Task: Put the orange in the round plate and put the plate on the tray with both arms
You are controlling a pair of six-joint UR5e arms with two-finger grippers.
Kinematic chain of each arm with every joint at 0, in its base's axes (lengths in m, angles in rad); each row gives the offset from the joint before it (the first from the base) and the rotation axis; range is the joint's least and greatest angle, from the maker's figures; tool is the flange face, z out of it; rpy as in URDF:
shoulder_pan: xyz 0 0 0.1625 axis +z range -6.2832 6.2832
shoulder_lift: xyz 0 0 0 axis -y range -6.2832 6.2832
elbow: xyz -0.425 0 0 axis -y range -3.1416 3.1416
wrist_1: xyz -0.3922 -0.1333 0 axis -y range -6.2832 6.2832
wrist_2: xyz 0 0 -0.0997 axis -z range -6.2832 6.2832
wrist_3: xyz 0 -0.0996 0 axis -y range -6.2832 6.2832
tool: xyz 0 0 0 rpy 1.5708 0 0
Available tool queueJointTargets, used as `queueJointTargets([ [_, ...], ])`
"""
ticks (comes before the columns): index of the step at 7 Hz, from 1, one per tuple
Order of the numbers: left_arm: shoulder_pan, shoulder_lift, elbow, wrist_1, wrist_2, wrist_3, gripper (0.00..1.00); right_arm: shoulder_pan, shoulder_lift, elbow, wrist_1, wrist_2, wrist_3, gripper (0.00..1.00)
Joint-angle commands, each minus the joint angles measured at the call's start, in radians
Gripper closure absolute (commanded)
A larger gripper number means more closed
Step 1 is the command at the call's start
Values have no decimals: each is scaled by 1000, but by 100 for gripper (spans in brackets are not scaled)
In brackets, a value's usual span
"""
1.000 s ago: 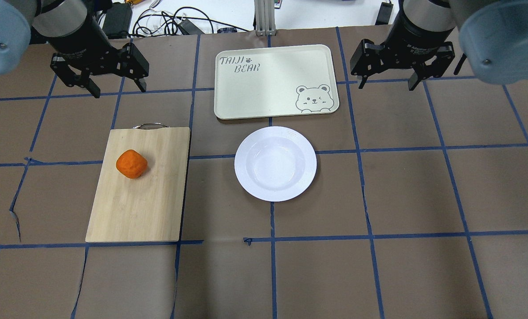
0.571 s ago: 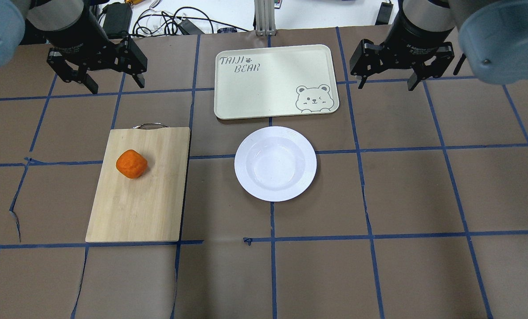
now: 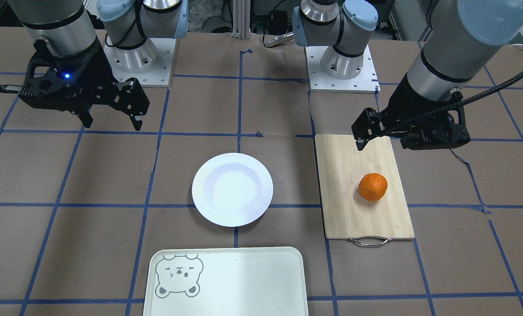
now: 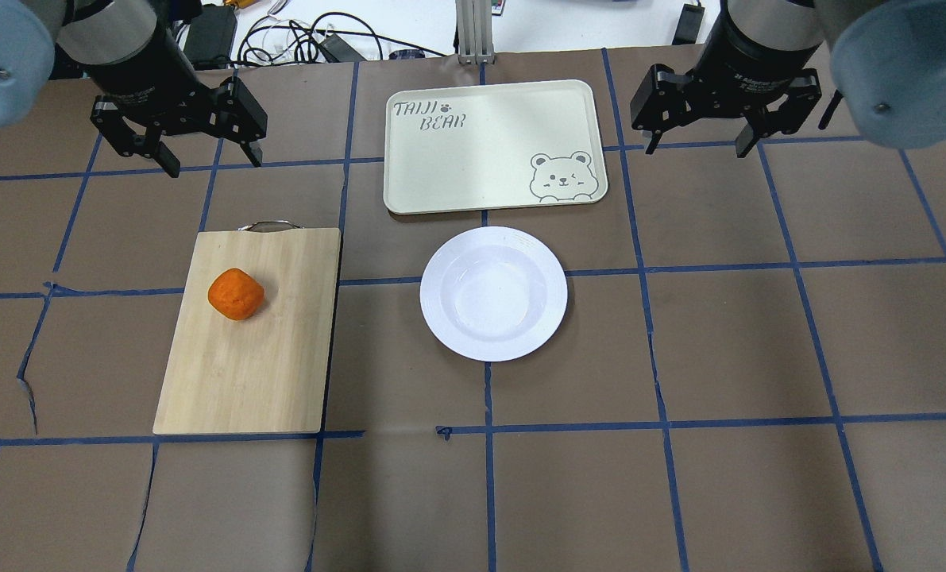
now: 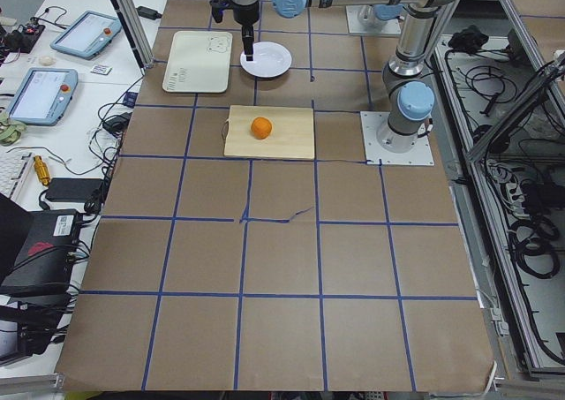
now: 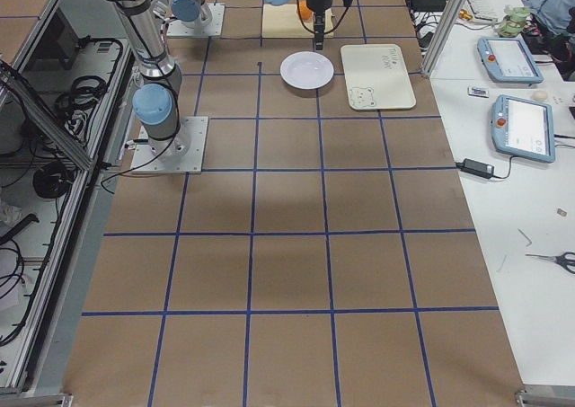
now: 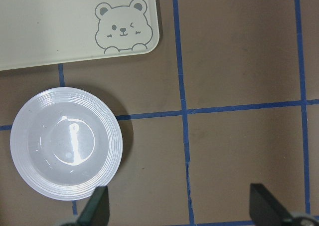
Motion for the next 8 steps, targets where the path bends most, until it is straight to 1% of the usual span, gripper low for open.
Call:
queueJointTargets([
  [1, 57, -18, -30, 13, -12, 2, 0, 1, 6, -6, -5, 2, 0, 0],
  [2, 82, -18, -56, 14, -4, 2, 0, 1, 6, -6, -16, 2, 2, 0],
  [3, 97, -27, -105, 16, 43, 3, 0, 1, 6, -4, -16, 2, 2, 0],
  [4, 108, -41, -146, 26, 132, 2, 0, 1, 7, 0, -16, 2, 0, 0],
  [5, 109, -73, -182, 34, 137, -4, 0, 1, 6, -3, -16, 4, 0, 0],
  [6, 109, -117, -218, 147, 130, -7, 0, 1, 6, -1, -16, 5, 2, 0],
  [7, 108, -133, -263, 259, 126, -12, 0, 1, 6, -1, -16, 5, 2, 0],
  [8, 109, -141, -294, 273, 125, -9, 0, 1, 6, 0, -16, 5, 2, 0],
])
